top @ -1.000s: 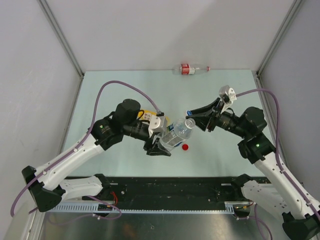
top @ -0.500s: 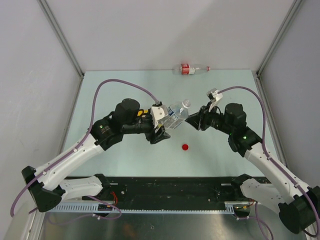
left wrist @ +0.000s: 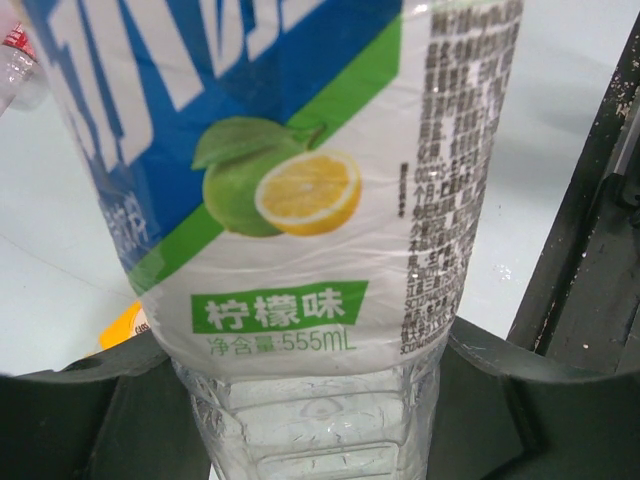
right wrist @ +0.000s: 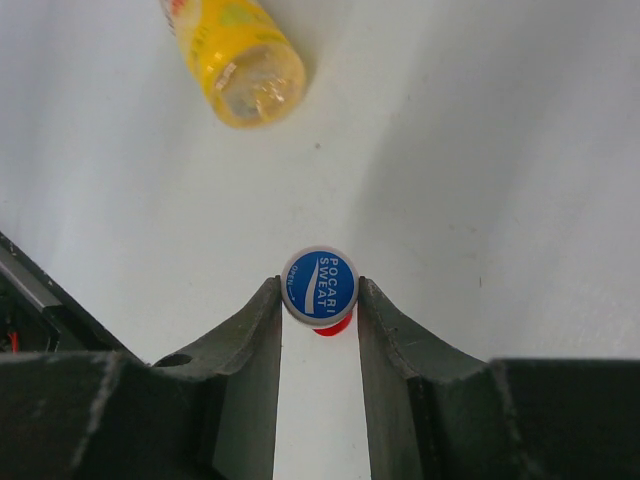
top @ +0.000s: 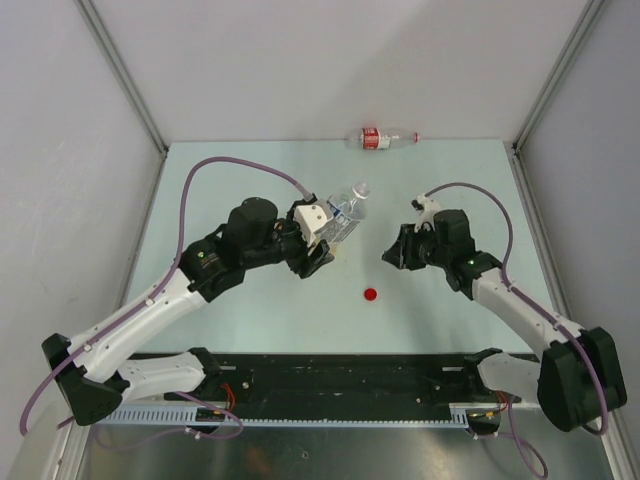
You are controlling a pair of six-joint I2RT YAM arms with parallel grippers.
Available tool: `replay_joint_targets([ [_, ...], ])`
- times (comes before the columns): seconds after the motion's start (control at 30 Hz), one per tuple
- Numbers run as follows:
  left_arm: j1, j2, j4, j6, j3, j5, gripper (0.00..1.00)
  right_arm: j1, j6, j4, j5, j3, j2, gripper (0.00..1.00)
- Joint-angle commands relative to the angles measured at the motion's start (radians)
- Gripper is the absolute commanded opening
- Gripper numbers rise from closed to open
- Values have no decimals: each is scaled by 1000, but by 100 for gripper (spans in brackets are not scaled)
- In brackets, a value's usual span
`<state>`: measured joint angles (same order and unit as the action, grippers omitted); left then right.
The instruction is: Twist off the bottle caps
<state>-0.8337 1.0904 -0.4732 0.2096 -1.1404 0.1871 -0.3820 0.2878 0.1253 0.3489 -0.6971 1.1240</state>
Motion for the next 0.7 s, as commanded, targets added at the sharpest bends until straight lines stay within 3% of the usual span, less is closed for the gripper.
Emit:
replay_joint_targets([
  [0.0, 0, -9, 44, -7, 2, 3, 0, 7, 12, -1, 3, 7, 87, 0],
  [0.33, 0, -8, 45, 1, 4, 38, 0, 11, 27, -20, 5, 7, 282, 5],
  [0.47, 1, -7, 44, 4, 4, 43, 0, 9, 17, -3, -19, 7, 283, 19],
  [0.67, 0, -5, 44, 5, 5, 36, 0, 9, 18, -2, -18, 7, 275, 49],
])
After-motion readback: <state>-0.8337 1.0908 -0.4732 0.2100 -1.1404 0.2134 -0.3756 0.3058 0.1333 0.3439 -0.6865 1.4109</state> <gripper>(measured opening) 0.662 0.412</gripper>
